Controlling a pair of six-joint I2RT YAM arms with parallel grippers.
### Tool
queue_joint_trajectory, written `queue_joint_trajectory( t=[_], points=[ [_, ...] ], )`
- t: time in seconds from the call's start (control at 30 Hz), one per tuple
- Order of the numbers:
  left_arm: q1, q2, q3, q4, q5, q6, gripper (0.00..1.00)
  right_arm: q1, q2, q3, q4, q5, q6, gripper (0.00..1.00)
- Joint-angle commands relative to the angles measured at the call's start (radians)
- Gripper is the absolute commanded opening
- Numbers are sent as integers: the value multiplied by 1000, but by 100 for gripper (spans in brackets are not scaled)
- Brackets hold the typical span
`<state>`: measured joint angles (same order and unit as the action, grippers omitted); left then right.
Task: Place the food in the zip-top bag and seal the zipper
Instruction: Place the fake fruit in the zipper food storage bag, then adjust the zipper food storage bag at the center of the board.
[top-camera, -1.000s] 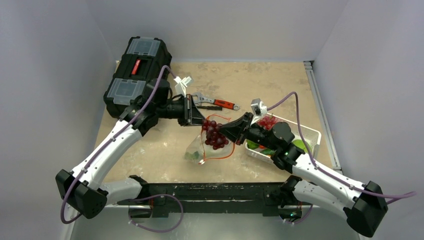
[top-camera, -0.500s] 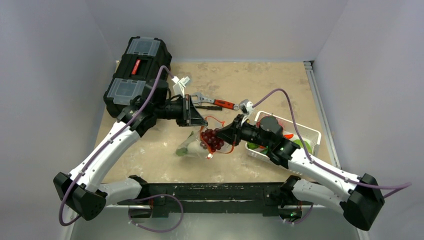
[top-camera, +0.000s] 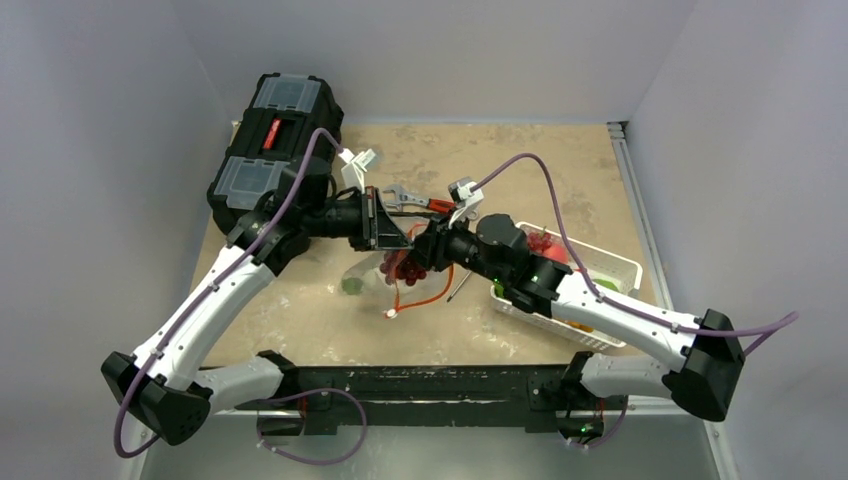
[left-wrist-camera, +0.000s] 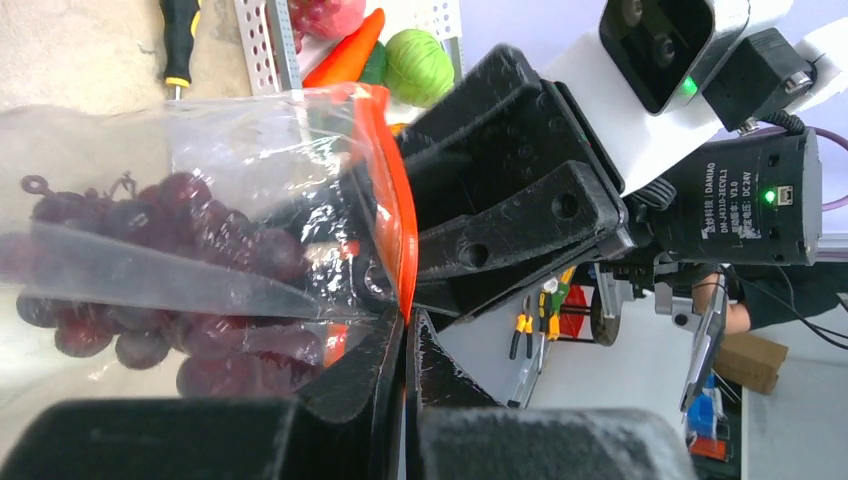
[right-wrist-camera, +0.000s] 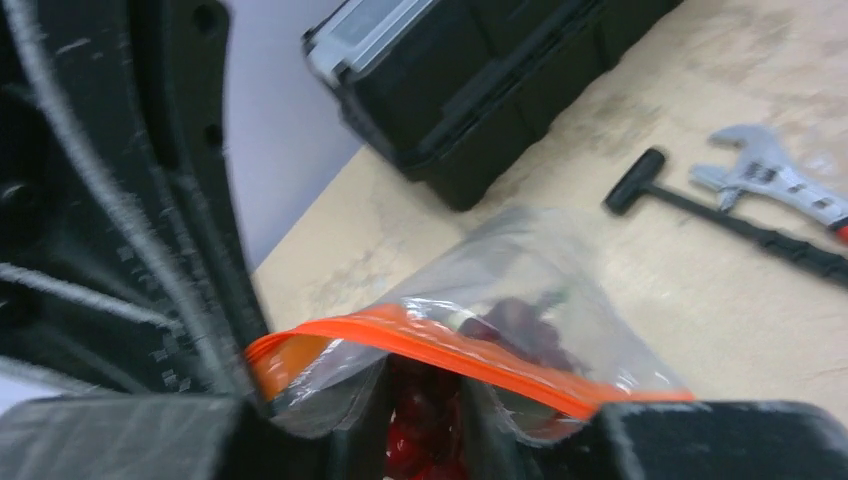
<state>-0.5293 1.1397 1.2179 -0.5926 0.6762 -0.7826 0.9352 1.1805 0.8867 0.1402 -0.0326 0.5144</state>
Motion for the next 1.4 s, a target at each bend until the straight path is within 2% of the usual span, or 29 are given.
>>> queue_joint_trajectory(
  t=[0.0, 0.07, 0.17, 0.23, 0.37, 0.53, 0.63, 0.77, 0.93, 1.03, 1.2, 1.37],
  points=[
    [3, -50, 35, -4, -43, -6, 0, 8, 21, 79, -16, 220, 78, 40],
    [5, -64, 38, -30, -96, -2, 0, 8, 70, 152, -145, 220, 66, 51],
    [4, -88, 34, -60, -178, 4, 0, 9, 114, 245, -335, 187, 24, 55],
    [4, -103, 22, -68, -225, 3, 0, 10, 86, 246, -390, 151, 11, 60],
    [4, -128, -32, -36, -264, -16, 0, 13, -2, 271, -567, 119, 12, 62],
    [4, -157, -104, 36, -250, -48, 0, 11, -131, 224, -697, 219, 55, 77],
    [4, -170, -127, 67, -228, -71, 0, 11, -160, 151, -678, 263, 118, 78],
    [3, -174, -130, 66, -215, -77, 0, 11, -170, 16, -491, 135, 186, 76],
    [5, -186, -137, 51, -215, -70, 0, 11, -120, -56, -444, 174, 216, 75],
    [3, -194, -144, 50, -210, -69, 0, 11, -116, -118, -357, 202, 239, 73],
    [4, -199, -140, 45, -199, -68, 0, 11, -108, -152, -258, 207, 294, 65],
    [4, -209, -138, 43, -194, -65, 0, 11, -74, -157, -214, 172, 304, 48]
  ],
)
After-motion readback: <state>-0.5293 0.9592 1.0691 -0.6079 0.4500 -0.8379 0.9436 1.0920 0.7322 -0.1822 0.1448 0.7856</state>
